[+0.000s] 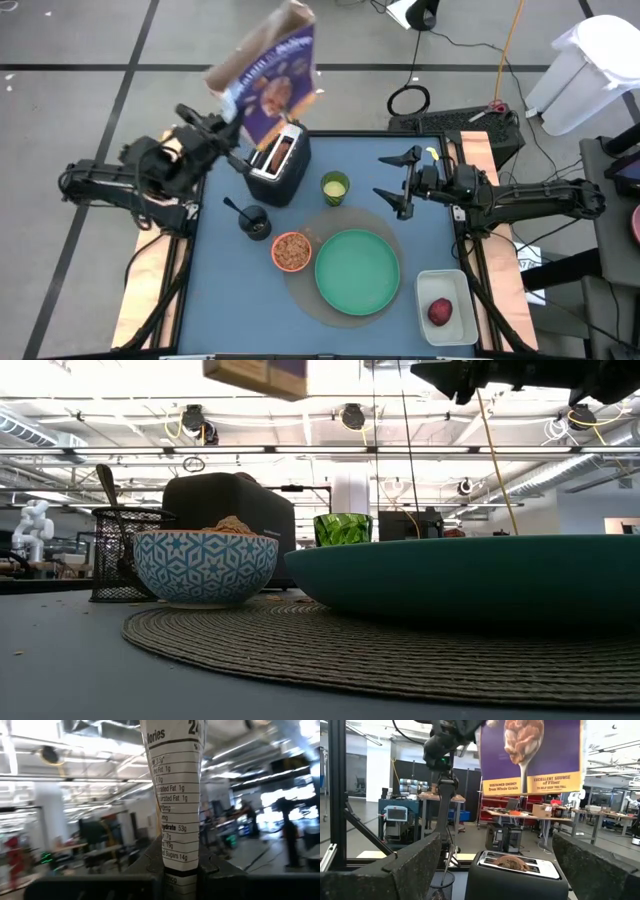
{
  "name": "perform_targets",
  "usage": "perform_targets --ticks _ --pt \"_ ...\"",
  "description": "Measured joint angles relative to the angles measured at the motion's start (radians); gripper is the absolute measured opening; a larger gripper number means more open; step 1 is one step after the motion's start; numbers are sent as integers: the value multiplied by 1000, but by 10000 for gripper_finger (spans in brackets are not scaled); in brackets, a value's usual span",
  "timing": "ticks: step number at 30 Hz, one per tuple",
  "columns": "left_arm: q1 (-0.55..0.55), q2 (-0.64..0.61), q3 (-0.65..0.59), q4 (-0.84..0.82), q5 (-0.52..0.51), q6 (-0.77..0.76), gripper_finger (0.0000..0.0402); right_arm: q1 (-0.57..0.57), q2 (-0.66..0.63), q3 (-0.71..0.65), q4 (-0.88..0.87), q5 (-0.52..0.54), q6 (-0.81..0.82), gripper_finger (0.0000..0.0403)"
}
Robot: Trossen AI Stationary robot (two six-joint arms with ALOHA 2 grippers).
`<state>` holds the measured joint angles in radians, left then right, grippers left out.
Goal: Arrange a breakfast setting
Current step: Pour the cereal into the orange bowl
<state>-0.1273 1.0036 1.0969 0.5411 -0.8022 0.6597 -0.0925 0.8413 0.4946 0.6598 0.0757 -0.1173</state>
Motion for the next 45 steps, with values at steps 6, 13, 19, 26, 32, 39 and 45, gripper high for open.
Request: perform_targets --ticks 6,13,19,26,32,39,45 --pt "19 -98 0 -129 -83 5 30 0 0 0 1 0 0 375" --pt "66 -192 -72 -229 -171 -61 29 0 0 0 1 0 0 375" --pt "128 -325 -273 -168 -190 -79 29 0 0 0 1 1 0 375" --pt "194 -510 -501 -115 -197 -129 29 0 0 0 1 1 0 375" --pt "242 -622 -681 -117 -197 -235 29 0 0 0 1 1 0 375" --pt "303 -662 -857 -117 -194 -395 29 0 0 0 2 1 0 375" --pt "350 -662 -970 -119 -193 -541 29 0 0 0 1 1 0 375"
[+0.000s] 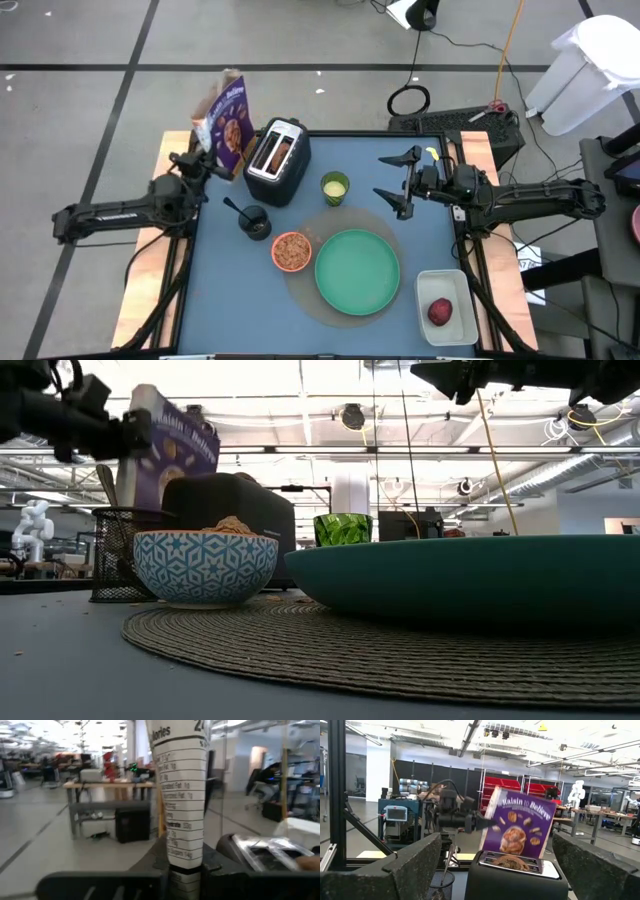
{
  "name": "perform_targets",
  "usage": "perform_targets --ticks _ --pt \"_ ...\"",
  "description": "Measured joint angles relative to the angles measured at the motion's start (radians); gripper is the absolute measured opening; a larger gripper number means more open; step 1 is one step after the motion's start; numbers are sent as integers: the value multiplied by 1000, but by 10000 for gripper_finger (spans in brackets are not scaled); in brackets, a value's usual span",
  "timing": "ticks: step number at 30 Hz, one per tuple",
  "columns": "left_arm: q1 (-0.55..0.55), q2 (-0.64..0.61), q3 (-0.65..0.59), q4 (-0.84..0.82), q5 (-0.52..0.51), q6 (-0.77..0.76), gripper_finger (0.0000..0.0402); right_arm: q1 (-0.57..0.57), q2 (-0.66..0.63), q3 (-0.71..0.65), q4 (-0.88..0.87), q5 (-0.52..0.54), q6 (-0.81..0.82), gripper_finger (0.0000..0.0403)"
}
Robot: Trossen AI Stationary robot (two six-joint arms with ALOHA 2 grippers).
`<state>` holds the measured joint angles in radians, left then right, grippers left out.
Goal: Arrange a breakfast setting
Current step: Pour the cereal into the orange bowl
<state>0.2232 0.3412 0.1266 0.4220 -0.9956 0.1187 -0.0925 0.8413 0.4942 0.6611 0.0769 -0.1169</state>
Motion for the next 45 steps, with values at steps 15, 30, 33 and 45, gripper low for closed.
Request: perform_targets --ticks 15,30,33,45 --pt "39 -1 -114 10 0 -171 34 0 0 0 0 0 0 375" --pt "35 0 -115 -1 25 -181 37 0 0 0 0 0 0 375" --pt "35 0 -115 -1 25 -184 37 0 0 0 0 0 0 375" --pt "35 2 -118 -11 27 -242 134 0 0 0 0 0 0 375"
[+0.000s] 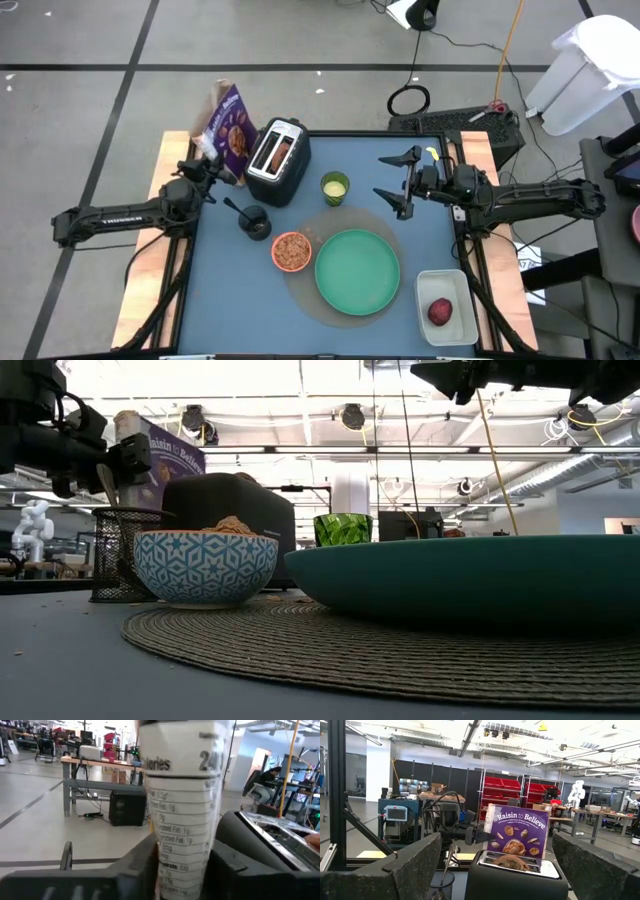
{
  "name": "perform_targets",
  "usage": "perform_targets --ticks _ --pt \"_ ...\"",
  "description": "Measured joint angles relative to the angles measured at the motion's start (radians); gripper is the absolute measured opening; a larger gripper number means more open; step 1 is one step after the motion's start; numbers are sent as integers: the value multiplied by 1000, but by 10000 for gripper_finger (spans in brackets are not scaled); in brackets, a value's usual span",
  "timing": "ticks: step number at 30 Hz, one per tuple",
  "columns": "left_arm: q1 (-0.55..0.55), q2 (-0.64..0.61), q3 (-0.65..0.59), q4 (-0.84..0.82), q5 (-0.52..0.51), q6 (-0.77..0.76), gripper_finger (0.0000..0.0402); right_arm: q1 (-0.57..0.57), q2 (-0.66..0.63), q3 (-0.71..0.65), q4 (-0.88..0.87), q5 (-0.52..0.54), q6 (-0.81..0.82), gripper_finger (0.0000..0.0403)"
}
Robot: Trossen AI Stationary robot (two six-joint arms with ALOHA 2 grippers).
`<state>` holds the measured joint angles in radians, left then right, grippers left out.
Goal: Arrange a breakfast setting
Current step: Pour the cereal into the orange bowl
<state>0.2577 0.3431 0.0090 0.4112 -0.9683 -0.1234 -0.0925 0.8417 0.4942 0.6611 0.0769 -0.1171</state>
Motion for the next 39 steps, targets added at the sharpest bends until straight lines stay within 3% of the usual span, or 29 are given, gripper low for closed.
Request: perform_targets --ticks 10,16,22,29,39 --pt "0 -1 0 11 0 1 225 0 0 0 0 0 0 375" --pt "0 -1 0 22 1 2 256 0 0 0 0 0 0 375" --pt "0 -1 0 154 6 58 264 0 0 0 0 0 0 375" --pt "0 -1 1 311 118 132 264 0 0 0 0 0 0 375" --pt "0 -1 1 423 130 175 264 0 0 0 0 0 0 375"
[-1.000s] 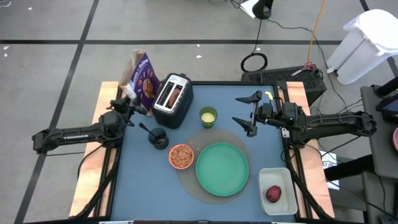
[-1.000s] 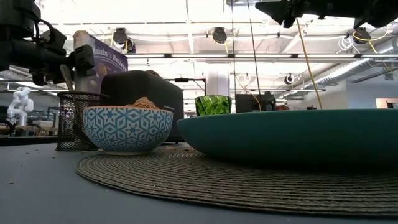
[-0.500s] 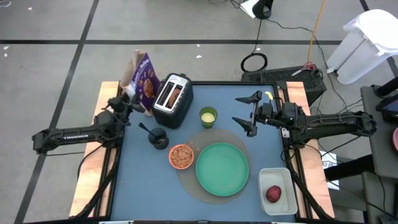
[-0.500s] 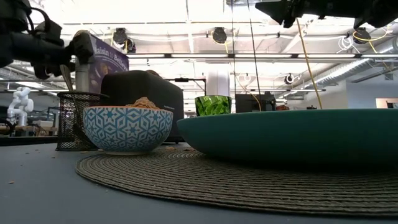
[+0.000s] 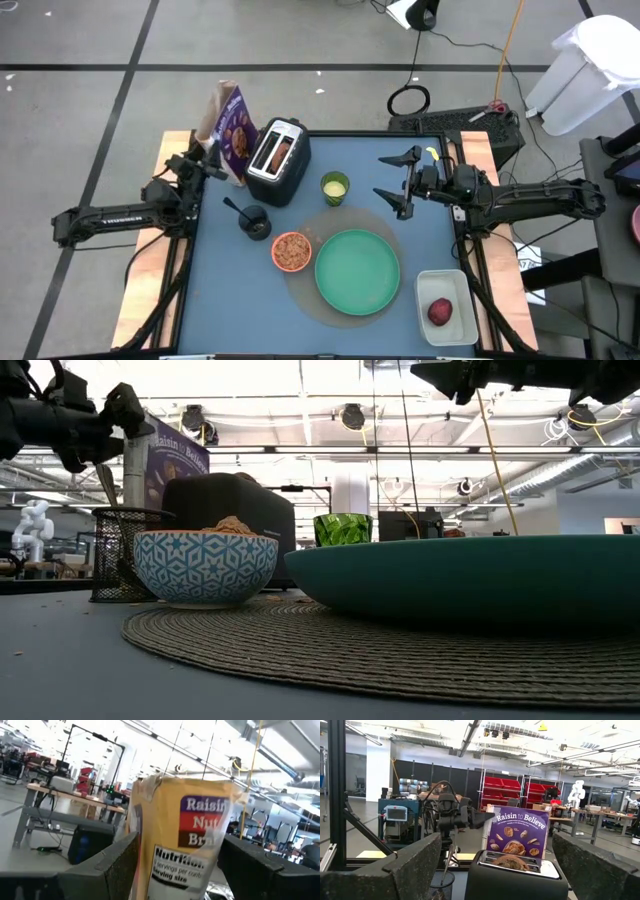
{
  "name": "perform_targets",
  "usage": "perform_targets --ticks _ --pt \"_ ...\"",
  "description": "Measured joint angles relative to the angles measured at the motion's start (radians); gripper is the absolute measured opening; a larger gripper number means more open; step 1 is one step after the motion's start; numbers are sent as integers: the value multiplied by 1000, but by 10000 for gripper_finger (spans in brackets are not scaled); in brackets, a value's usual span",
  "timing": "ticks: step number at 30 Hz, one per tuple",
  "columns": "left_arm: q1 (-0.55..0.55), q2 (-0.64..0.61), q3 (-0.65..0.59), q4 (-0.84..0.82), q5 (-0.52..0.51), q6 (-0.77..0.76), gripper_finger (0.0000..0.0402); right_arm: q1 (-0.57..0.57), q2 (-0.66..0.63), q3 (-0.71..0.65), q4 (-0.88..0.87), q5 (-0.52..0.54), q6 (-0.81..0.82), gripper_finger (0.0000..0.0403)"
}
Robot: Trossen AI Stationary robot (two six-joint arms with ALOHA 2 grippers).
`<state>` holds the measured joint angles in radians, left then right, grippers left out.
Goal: Arrange a breakfast setting
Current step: Pour the cereal into the orange bowl
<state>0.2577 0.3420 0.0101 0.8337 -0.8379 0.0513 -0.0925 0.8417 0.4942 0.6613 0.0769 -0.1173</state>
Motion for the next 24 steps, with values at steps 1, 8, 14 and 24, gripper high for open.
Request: perform_targets --ticks 1,8,14,24 --pt "0 0 0 8 4 0 264 0 0 0 0 0 0 375" --pt "0 0 0 60 48 2 264 0 0 0 0 0 0 375" --pt "0 0 1 62 48 -4 264 0 0 0 0 0 0 375" --pt "0 -1 67 63 83 34 264 0 0 0 0 0 0 375"
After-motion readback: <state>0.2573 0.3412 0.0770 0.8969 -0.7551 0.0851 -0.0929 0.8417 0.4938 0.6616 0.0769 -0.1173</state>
